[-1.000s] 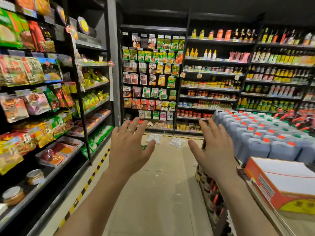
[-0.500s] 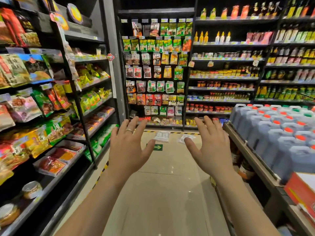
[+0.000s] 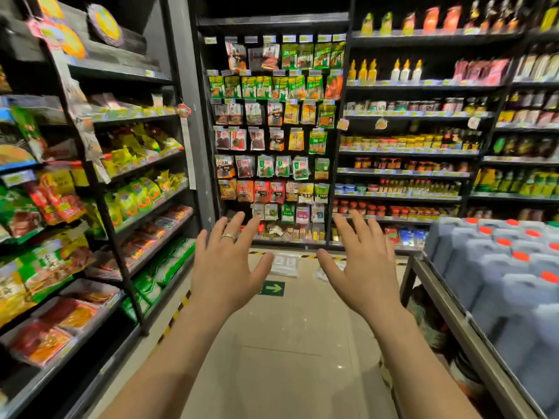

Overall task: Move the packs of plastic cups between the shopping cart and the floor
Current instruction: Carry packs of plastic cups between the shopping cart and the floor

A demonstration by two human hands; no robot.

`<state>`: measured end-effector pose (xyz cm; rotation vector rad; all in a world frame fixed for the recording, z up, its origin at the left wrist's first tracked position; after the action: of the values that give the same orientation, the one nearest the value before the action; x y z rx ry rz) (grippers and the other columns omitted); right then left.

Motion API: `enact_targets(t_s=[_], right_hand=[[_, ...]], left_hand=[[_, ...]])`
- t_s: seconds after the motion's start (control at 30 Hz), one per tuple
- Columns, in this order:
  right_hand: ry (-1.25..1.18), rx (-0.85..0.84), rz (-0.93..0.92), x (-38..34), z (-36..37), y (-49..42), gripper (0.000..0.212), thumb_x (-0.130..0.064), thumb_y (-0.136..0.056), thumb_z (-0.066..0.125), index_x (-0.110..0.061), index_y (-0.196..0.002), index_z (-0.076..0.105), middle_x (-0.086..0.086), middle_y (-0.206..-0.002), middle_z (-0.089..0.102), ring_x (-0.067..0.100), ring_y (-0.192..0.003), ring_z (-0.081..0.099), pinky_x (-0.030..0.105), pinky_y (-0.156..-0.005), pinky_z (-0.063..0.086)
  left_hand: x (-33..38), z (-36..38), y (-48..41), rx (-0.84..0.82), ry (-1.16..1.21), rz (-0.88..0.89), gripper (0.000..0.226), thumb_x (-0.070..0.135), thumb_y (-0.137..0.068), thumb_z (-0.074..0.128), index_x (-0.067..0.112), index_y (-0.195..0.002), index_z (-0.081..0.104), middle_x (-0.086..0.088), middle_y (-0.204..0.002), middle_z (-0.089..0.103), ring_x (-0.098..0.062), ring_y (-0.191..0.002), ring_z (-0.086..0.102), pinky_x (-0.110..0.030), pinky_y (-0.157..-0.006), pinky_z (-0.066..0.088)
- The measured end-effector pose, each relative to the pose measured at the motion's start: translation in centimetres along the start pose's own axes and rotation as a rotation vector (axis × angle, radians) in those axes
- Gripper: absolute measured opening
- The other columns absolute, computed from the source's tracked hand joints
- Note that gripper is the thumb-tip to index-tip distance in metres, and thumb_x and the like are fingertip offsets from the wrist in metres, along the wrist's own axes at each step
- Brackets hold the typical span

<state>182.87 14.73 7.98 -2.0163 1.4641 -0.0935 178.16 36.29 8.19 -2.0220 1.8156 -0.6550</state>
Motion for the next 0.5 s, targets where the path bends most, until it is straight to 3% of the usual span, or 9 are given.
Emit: enact_targets(t_s=[0.17, 0.5], right_hand=[[-0.005, 0.007, -0.010, 2.9, 2.4, -4.6, 0.080, -0.071, -0.082, 0.015, -0.034, -0.153, 0.025, 0.000, -0.162, 0.019, 0.027, -0.149, 0.010, 0.048, -0.120, 0.012], [0.029, -0.045, 0.034, 7.8, 9.4, -14.6, 0.068, -0.065, -0.092, 0.032, -0.038, -0.153, 0.018, -0.002, -0.163, 0.012, 0.025, -0.150, 0.002, 0.044, -0.120, 0.004]], left_hand=[[1.1, 3.5, -5.1, 0.001, 0.021, -0.015, 0.079, 0.068, -0.083, 0.017, 0.031, -0.151, 0.034, -0.001, -0.156, 0.036, -0.026, -0.145, 0.029, -0.052, -0.117, 0.023], [0.9, 12.4, -15.7, -0.021, 0.072, -0.010, 0.079, 0.068, -0.082, 0.018, 0.031, -0.150, 0.034, 0.001, -0.157, 0.034, -0.025, -0.146, 0.026, -0.053, -0.118, 0.019]])
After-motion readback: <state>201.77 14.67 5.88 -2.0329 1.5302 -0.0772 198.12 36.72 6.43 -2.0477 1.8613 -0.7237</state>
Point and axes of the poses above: each hand's wrist, its own y-axis away from the middle knuckle, its own z-axis out of the palm, x = y × z, the point moved 3 cm from there along -y, towards the middle knuckle
